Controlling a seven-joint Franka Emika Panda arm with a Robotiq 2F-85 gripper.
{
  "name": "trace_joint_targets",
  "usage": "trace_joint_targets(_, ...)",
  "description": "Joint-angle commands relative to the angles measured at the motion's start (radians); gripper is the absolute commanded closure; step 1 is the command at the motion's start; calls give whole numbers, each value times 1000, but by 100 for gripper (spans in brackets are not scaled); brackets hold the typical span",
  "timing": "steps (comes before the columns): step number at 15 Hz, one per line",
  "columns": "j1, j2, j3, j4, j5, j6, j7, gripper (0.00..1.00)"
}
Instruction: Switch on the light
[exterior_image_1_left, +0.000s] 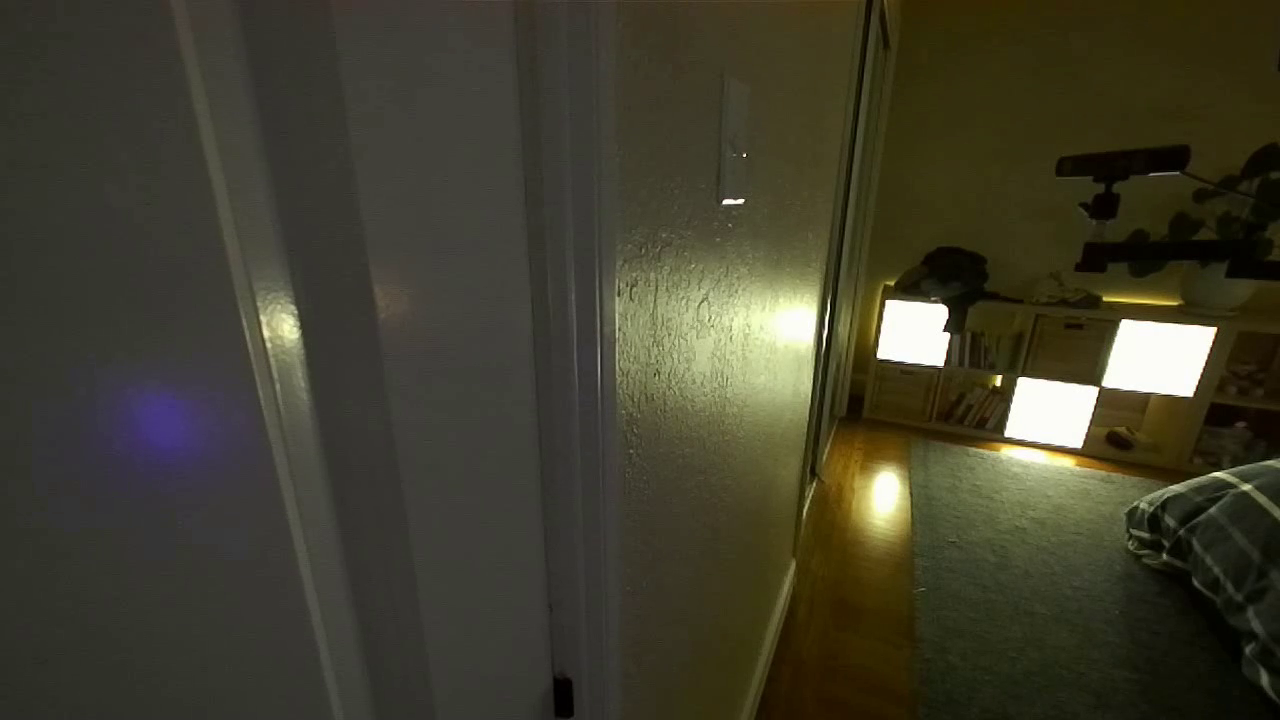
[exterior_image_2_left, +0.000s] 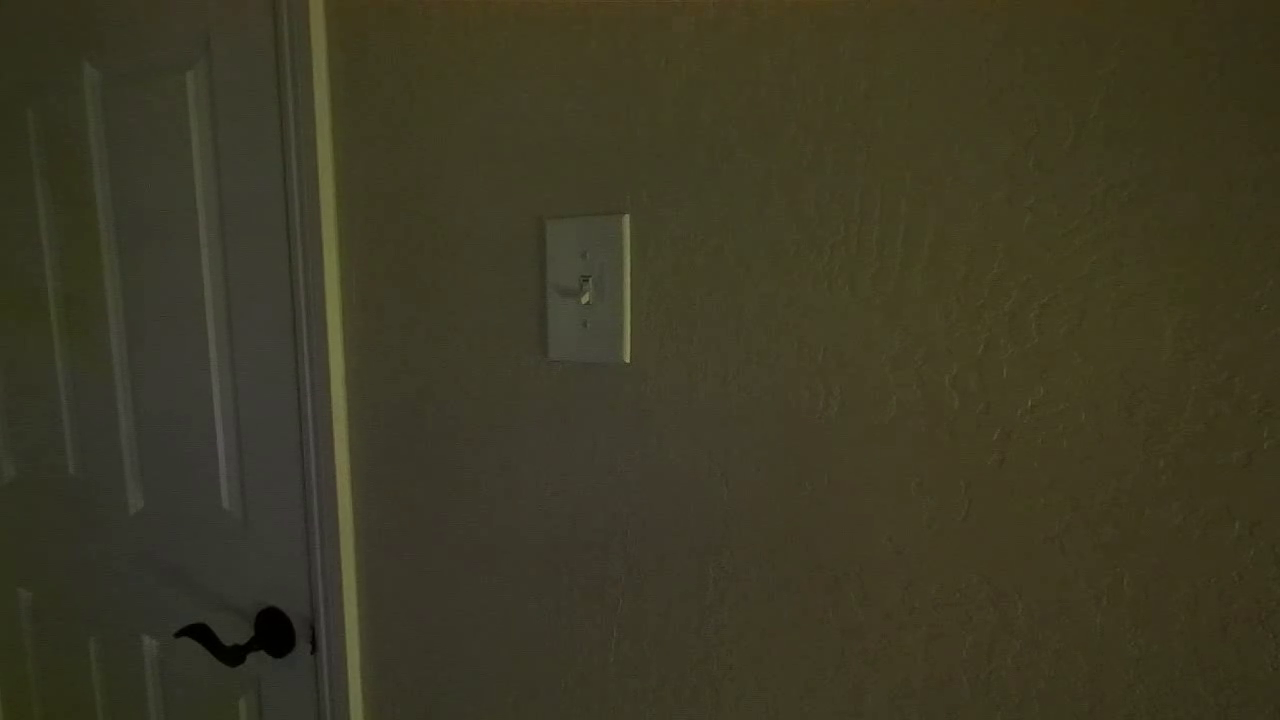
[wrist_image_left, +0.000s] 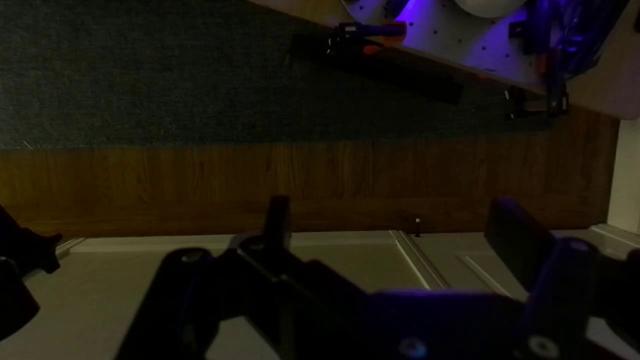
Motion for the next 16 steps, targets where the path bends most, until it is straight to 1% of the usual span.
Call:
trace_joint_targets(1, 16, 22, 0, 13, 3, 15, -10, 0)
trace_joint_targets(5, 45, 67, 16, 36, 19, 71, -20, 0)
trace_joint_targets(10, 77, 144, 55, 81, 39, 215, -14, 0)
trace_joint_targets(12, 82, 175, 68, 101, 87, 284, 14, 0)
trace_joint_targets(16, 79, 215, 80, 115, 222, 435, 60, 0)
